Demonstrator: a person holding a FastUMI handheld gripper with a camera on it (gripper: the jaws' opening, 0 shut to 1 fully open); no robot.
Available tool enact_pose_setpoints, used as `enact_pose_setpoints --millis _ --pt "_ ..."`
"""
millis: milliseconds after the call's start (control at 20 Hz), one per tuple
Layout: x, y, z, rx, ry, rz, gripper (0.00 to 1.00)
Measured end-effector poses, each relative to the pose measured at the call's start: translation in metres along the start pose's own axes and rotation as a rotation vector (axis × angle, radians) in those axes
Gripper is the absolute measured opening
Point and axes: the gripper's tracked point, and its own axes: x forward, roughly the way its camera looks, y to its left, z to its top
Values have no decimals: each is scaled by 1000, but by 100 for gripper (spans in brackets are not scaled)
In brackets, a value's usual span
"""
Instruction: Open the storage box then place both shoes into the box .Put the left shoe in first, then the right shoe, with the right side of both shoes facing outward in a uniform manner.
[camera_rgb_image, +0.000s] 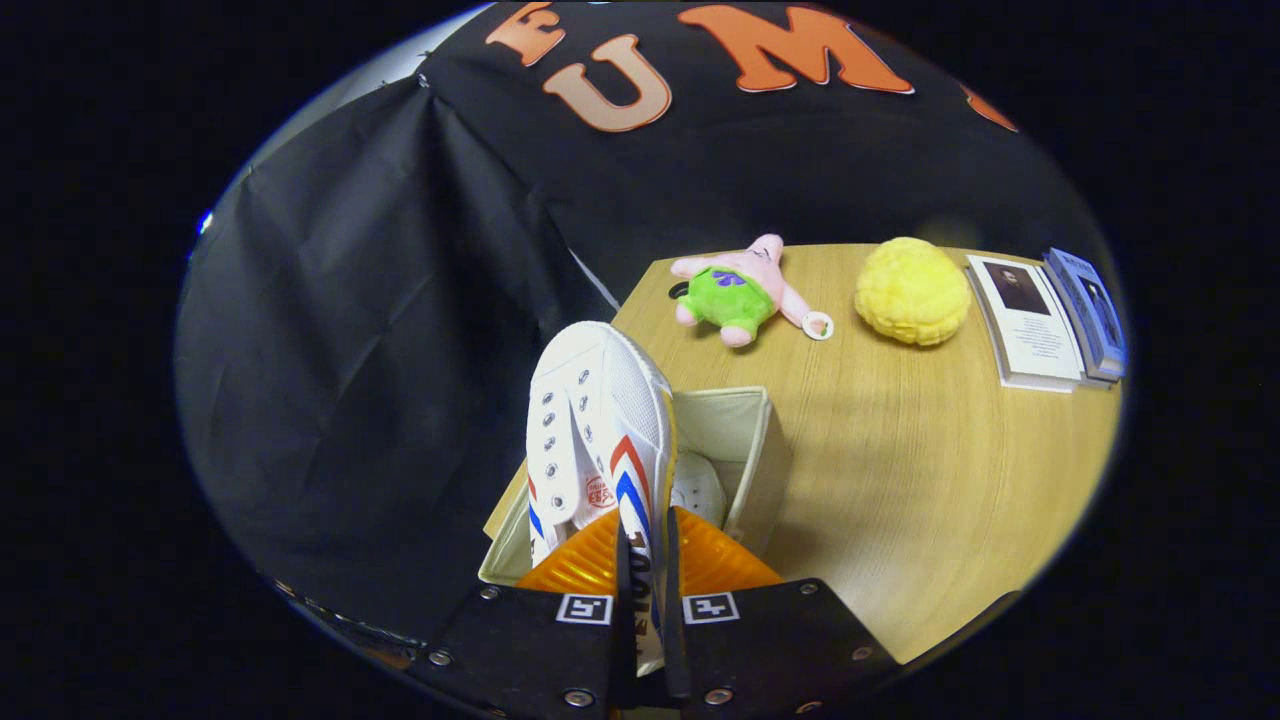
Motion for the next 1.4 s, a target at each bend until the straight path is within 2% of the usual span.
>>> enact_pose_setpoints --millis 250,450,750,800,900,950,1000,1150,1350,1400 --pt "18 4 -27 -84 83 -65 12" --pt "26 2 -32 -63 113 -67 13" --pt "36 8 -48 -23 176 -77 28" --pt "36 12 -51 -14 188 -64 32" --pt "33 31 -45 63 163 31 38" --pt "38 39 -37 105 132 67 37" --pt "35 39 -26 122 102 84 43" --pt "22 24 -11 94 52 55 51" --pt "1 9 10 88 -19 29 72" --pt "-7 3 17 80 -49 15 81"
